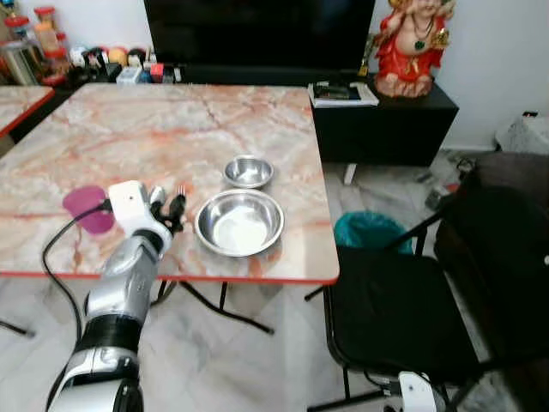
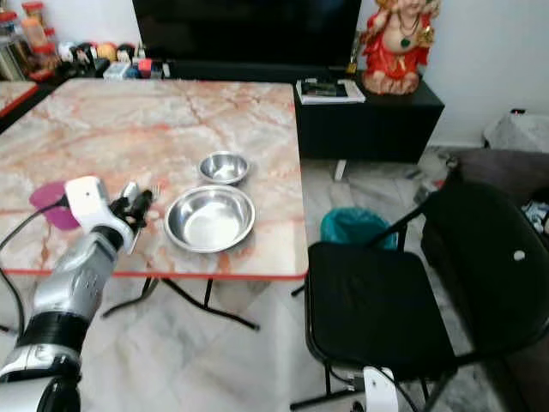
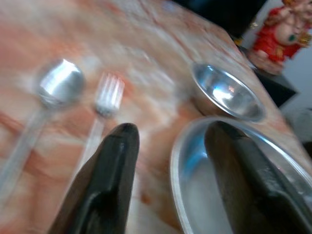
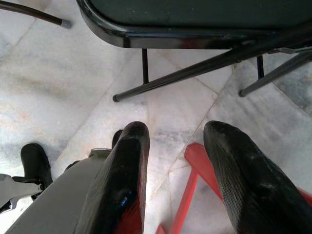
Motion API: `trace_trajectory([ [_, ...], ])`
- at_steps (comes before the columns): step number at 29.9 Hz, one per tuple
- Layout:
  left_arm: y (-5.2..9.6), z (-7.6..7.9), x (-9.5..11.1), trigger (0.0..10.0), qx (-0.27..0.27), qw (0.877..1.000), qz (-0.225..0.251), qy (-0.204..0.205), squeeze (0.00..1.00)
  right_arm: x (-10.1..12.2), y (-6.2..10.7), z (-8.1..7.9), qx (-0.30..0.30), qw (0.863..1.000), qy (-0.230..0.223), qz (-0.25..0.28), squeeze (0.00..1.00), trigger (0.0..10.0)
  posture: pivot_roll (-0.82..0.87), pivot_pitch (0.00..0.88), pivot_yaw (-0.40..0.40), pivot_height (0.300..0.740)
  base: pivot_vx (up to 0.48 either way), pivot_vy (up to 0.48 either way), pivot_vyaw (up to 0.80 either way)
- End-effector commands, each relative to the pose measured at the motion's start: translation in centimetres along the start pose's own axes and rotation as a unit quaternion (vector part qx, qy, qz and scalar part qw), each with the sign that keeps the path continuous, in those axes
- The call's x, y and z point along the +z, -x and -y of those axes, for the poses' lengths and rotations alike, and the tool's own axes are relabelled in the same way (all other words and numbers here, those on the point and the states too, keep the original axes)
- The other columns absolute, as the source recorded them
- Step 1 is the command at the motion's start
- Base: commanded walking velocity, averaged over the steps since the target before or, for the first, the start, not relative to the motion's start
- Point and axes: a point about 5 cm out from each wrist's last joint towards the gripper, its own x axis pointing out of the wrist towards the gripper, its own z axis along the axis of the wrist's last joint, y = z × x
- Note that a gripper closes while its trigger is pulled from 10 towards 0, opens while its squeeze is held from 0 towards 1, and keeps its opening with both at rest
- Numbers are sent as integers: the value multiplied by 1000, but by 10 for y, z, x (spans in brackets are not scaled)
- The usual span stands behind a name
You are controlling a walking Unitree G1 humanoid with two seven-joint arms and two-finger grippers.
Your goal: Setting the table
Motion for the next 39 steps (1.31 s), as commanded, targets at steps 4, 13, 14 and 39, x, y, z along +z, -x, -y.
trace_trajectory([
  [4, -11, 10, 4, 10000, -18, 999, -41, 14, 1000, 4, -1, -1, -2, 1000, -8, 7, 0, 10000, 26, 0, -8, 740, 0, 0, 0],
  [13, -13, 4, -3, 10000, 0, 993, -77, 89, 1000, 4, -1, -1, -1, 1000, -10, 6, 0, 10000, 26, 0, -5, 740, 0, 0, 0],
  [14, -13, 4, -3, 10000, 1, 993, -80, 92, 1000, 4, -1, -1, 0, 1000, -10, 7, 0, 10000, 27, 0, -5, 740, 0, 0, 0],
  [39, -23, 17, -8, 10000, 8, 990, -111, 91, 0, 1, 0, -2, 0, 1000, -13, 5, 0, 10000, 7, 0, 10, 740, 0, 0, 0],
])
